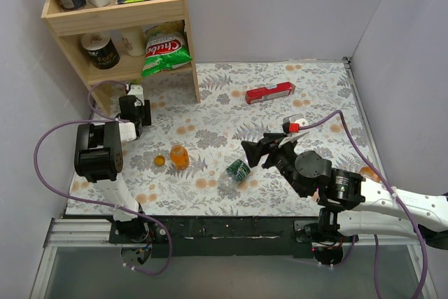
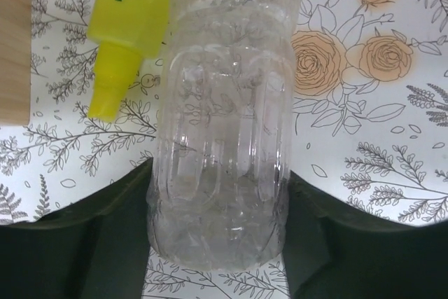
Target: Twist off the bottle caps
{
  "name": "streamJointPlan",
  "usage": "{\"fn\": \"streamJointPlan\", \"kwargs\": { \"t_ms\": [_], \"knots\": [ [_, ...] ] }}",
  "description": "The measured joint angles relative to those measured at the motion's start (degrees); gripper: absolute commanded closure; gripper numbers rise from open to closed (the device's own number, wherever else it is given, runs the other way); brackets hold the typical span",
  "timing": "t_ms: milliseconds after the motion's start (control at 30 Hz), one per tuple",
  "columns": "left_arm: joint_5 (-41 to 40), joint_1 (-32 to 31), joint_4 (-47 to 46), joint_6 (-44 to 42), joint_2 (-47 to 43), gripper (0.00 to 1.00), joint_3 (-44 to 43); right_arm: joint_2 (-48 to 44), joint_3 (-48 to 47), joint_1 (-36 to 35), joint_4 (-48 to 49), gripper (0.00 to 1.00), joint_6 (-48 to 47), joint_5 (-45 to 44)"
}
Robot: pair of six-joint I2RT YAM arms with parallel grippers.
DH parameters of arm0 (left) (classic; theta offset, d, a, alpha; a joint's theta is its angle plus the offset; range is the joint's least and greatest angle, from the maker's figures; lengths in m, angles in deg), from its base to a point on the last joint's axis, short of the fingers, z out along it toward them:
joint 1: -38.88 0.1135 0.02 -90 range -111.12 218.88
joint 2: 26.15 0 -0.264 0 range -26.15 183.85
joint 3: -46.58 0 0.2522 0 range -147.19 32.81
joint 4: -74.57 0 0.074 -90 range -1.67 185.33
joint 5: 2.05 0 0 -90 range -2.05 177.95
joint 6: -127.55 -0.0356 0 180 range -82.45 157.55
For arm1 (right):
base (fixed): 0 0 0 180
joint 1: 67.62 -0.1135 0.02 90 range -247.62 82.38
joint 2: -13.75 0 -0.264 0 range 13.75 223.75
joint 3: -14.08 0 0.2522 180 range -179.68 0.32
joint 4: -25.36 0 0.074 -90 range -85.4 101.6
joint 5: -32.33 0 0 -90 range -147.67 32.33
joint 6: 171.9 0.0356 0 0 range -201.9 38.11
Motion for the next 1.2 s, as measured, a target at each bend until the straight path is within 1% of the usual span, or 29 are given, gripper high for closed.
{"fn": "streamJointPlan", "kwargs": {
  "t_ms": [133, 233, 367, 467, 567, 667, 833, 900, 1000, 1067, 1133, 1200],
  "knots": [
    [1.11, 0.0, 0.17, 0.0, -0.26, 0.61, 0.09, 0.07, 0.0, -0.02, 0.02, 0.2, -0.04, 0.04],
    [2.23, 0.0, 1.88, 0.68, -3.41, 0.63, 1.73, 0.07, -0.04, 0.0, -0.09, 0.21, -0.11, -0.04],
    [4.42, 0.0, 8.02, 2.38, -13.62, 0.63, 4.07, 0.63, -1.25, 0.0, -0.61, 0.21, -0.33, -0.24],
    [8.11, 0.0, 13.57, 3.76, -23.85, 0.64, 4.46, 2.34, -4.13, 0.0, -1.7, 0.21, -0.63, 0.22],
    [12.59, 0.0, 20.11, 5.68, -32.0, 0.64, 4.15, 4.28, -7.78, 0.0, -3.08, 0.21, -1.09, 1.86],
    [17.44, 0.0, 28.04, 7.82, -37.46, 0.64, 4.17, 4.96, -9.18, 0.0, -3.32, 0.22, -1.07, 3.19],
    [24.59, -0.87, 37.83, 11.52, -45.24, 0.64, 4.5, 5.7, -9.2, 0.0, -3.87, 0.22, 0.46, 3.45],
    [25.79, -2.78, 41.9, 12.11, -47.47, 0.64, 4.31, 6.84, -9.94, 0.0, -4.7, 0.22, 1.44, 3.48],
    [26.58, -7.65, 48.04, 12.39, -48.96, 0.64, 3.17, 10.12, -13.25, 0.0, -7.45, 0.21, 3.21, 3.5],
    [27.3, -10.38, 51.25, 12.7, -49.62, 0.64, 2.14, 12.2, -16.24, 0.37, -10.23, 0.24, 4.94, 4.33],
    [28.15, -12.74, 53.42, 13.44, -51.01, 0.64, 1.18, 13.99, -19.8, 3.52, -13.09, 0.25, 7.61, 9.29],
    [29.4, -14.95, 54.42, 14.58, -53.05, 0.64, 0.39, 15.3, -22.4, 11.58, -14.19, 0.26, 10.73, 18.58]
  ]
}}
